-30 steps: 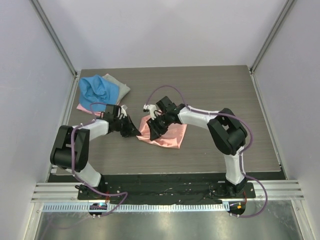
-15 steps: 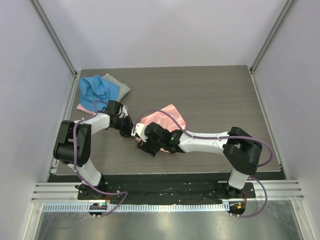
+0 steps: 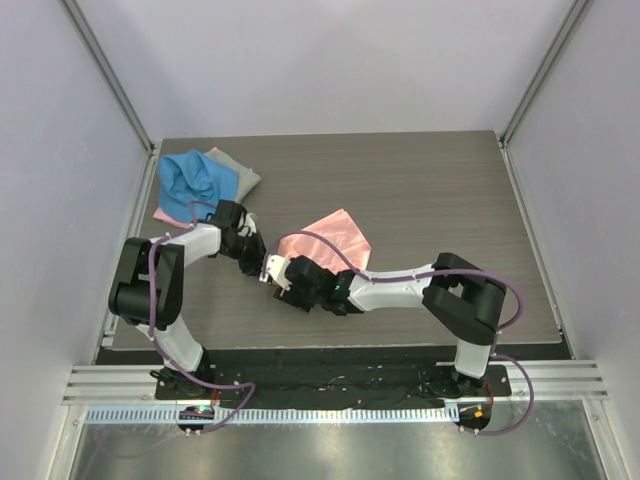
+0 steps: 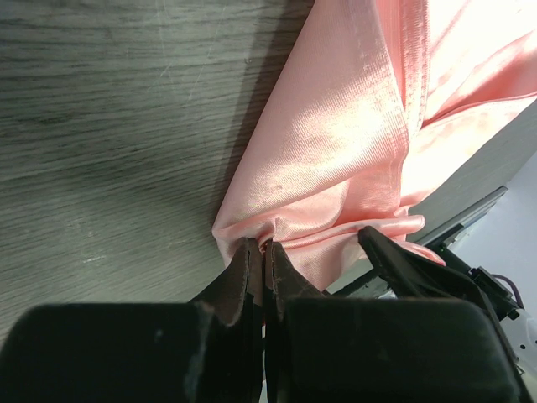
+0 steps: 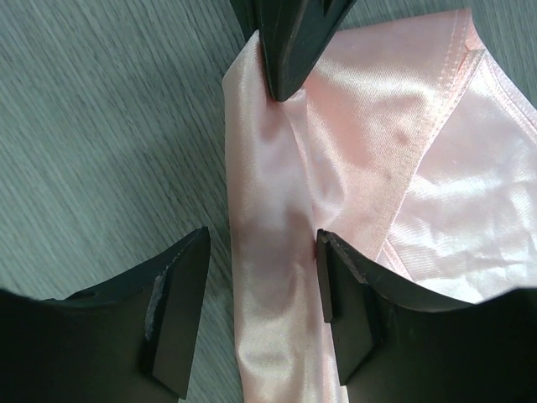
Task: Fold the napkin, place the utensils inside, and roll it up
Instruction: Roll the napkin with the utensil
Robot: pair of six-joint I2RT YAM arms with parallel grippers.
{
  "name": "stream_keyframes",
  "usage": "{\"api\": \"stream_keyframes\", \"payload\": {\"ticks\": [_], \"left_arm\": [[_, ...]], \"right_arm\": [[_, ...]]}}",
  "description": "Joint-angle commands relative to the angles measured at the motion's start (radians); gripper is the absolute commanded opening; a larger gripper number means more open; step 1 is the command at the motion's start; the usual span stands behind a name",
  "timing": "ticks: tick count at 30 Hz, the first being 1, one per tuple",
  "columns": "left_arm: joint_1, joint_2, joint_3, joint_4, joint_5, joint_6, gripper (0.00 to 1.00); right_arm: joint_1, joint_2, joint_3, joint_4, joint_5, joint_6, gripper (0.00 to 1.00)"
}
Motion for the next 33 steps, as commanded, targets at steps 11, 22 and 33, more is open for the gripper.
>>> {"api": "stream_keyframes", "payload": {"ticks": [11, 22, 33], "left_arm": [[-0.005, 0.009, 0.049, -0.008, 0.043, 0.043, 0.01], [0.026, -0.120, 0.002, 0.019, -0.116, 0.014, 0.69], [0.038, -0.248, -0.162, 0.295, -0.034, -0.043, 0.75]], "right_arm": [[-0.080, 0.119, 0.073, -0.145, -0.192, 0.028, 0.41], [-0.221, 0.202, 0.142, -0.310, -0.720, 0.163, 0.04], [-0.324, 0.196, 0.027, -0.050, -1.060, 0.276, 0.01]]}}
